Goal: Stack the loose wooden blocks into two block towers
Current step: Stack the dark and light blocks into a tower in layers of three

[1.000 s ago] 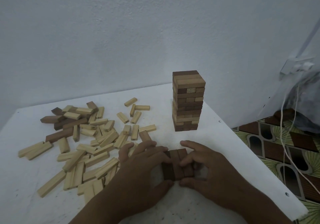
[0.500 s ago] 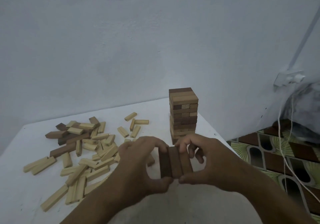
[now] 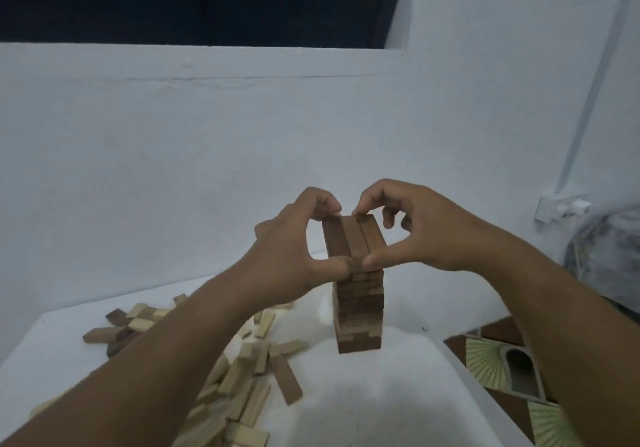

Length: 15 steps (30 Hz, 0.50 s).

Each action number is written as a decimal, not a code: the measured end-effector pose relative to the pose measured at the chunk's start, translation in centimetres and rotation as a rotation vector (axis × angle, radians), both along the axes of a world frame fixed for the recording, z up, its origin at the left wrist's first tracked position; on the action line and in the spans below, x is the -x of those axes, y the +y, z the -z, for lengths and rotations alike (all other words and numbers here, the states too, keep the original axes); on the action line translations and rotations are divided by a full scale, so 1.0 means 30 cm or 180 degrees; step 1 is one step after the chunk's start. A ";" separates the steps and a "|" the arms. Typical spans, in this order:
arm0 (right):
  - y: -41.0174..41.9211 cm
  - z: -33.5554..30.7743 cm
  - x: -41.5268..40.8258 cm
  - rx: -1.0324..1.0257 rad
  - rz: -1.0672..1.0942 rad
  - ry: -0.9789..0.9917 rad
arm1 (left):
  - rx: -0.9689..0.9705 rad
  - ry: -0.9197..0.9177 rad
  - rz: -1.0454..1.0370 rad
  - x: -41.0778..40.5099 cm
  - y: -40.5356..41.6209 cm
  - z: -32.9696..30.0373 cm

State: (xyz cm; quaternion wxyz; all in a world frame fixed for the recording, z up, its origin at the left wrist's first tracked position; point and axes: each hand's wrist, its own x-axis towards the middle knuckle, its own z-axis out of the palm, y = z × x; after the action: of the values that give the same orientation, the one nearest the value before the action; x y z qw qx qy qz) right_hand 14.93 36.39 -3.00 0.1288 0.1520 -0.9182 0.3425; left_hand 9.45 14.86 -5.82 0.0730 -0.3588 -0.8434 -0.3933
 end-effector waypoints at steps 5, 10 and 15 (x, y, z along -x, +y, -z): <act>0.052 0.017 0.104 -0.0027 0.0033 -0.0358 | 0.0085 -0.0237 -0.0080 0.087 0.053 0.027; 0.069 0.046 0.149 0.0005 -0.0057 -0.0609 | 0.0159 -0.0426 -0.0112 0.136 0.077 0.075; 0.082 0.079 0.166 0.0004 -0.0056 -0.0767 | 0.0295 -0.0514 -0.0134 0.139 0.091 0.098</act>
State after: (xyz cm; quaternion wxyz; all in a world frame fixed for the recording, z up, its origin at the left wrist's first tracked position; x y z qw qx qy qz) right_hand 9.96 38.84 -5.36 0.0145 0.1178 -0.9254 0.3599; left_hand 5.29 17.58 -8.77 -0.0037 -0.3111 -0.8712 -0.3799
